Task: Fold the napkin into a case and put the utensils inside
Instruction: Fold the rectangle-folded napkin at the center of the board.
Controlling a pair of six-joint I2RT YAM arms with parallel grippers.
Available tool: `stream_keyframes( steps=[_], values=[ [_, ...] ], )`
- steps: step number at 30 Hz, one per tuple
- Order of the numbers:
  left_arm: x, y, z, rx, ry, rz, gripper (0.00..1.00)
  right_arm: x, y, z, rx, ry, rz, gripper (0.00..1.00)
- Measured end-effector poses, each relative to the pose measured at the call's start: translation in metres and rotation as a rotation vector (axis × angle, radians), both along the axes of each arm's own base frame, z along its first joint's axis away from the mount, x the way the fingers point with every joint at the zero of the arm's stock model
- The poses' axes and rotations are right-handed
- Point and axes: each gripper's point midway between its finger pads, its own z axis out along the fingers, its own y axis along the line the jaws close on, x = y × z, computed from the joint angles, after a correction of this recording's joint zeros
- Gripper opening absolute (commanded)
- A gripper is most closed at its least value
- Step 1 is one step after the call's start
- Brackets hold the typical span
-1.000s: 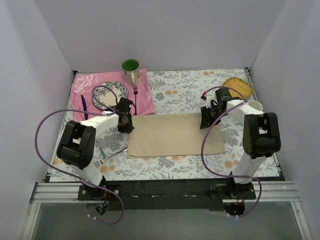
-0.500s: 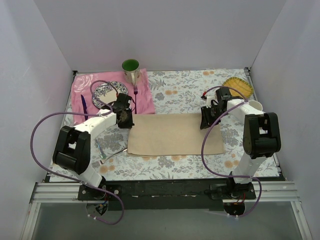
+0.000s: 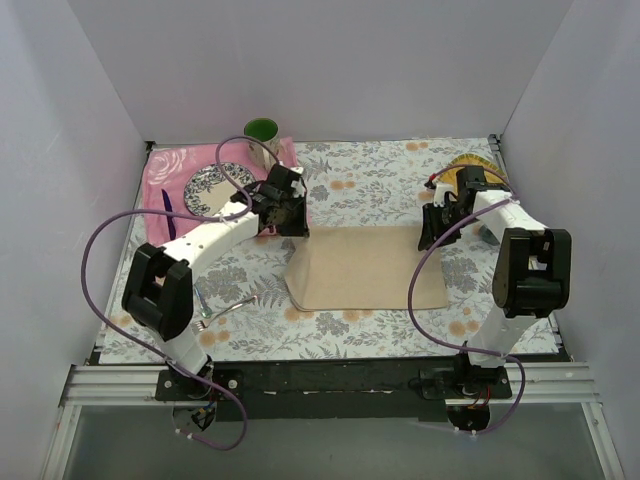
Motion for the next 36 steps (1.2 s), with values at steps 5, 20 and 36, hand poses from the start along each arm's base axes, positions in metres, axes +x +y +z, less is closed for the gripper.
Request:
stream_keyframes(
  steps=[5, 20, 36],
  values=[
    [-0.01, -0.051, -0.01, -0.042, 0.042, -0.072, 0.0, -0.004, -0.007, 0.004, -0.02, 0.001, 0.005, 0.35],
    [-0.02, -0.199, -0.064, -0.223, 0.173, -0.14, 0.0, -0.009, -0.04, -0.002, -0.097, 0.022, -0.026, 0.3],
    [-0.025, -0.257, -0.062, -0.437, 0.23, -0.171, 0.56, -0.009, -0.043, -0.008, -0.108, 0.029, -0.034, 0.32]
  ],
)
